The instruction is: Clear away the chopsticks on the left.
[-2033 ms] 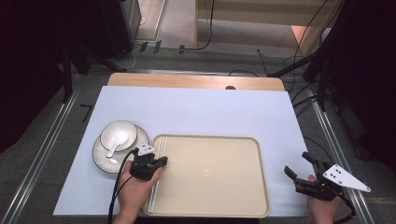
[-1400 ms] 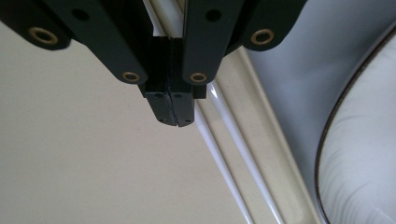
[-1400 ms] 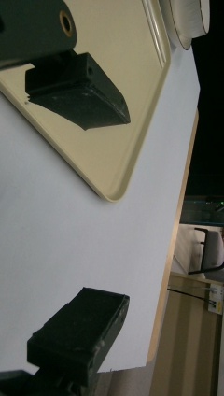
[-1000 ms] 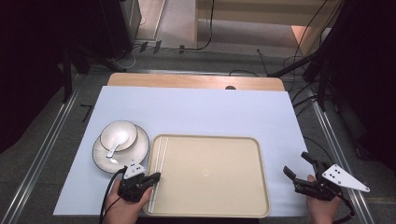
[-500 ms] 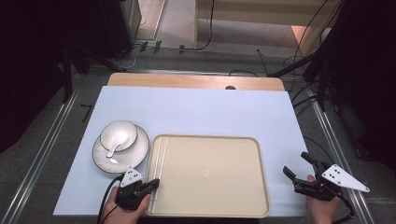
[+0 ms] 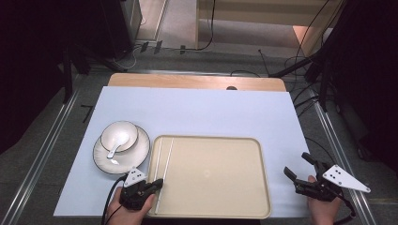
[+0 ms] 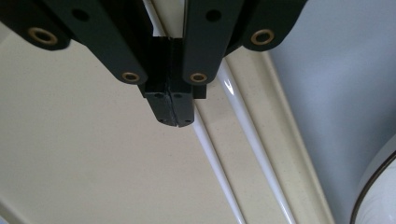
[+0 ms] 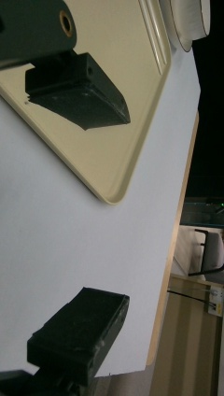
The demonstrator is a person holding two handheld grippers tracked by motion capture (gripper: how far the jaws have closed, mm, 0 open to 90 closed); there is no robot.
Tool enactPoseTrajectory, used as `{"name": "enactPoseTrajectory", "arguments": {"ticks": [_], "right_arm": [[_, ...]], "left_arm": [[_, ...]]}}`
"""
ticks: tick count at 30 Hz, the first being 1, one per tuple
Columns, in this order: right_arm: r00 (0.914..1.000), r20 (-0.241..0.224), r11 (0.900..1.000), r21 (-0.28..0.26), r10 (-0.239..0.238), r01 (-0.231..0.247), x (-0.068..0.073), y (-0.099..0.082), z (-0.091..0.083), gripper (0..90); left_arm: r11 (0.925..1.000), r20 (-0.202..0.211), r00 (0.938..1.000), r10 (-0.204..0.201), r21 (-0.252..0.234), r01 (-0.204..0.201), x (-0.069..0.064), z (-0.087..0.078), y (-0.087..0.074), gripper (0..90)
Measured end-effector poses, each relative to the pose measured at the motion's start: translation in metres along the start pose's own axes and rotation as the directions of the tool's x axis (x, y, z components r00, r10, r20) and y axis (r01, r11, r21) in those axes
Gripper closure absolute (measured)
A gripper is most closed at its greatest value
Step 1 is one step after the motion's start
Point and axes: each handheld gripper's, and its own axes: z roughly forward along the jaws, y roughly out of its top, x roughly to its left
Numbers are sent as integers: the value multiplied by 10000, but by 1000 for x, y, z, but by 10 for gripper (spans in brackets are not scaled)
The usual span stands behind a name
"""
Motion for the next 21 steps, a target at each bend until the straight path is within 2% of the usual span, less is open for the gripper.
{"name": "enactPoseTrajectory", "arguments": {"ticks": [8, 11, 12, 15, 18, 21], "right_arm": [[10000, 24, 10000, -14, 30, -30, -1, 0, 0, 130], [10000, 35, 10000, -32, 18, -18, -1, 0, -1, 130], [10000, 19, 10000, -23, 16, -16, -1, 0, 0, 130], [10000, 10, 10000, -7, 0, 0, 0, 0, 0, 130], [10000, 10, 10000, -6, 4, -4, -1, 0, 0, 130], [10000, 21, 10000, 16, 20, -20, -1, 0, 0, 130]], "left_arm": [[10000, 25, 10000, 61, -10, -61, 3, -6, -3, 900], [9998, 124, 9999, 2, -202, 1, 6, -8, -2, 900], [9997, 134, 9999, 33, -244, -29, 7, -10, -1, 883], [9978, -181, 9996, 199, -627, -210, 10, -13, 0, 803], [9950, -251, 9993, 286, -955, -309, 14, -16, 2, 735], [9906, -149, 9997, 203, -1347, -221, 18, -18, 3, 582]]}}
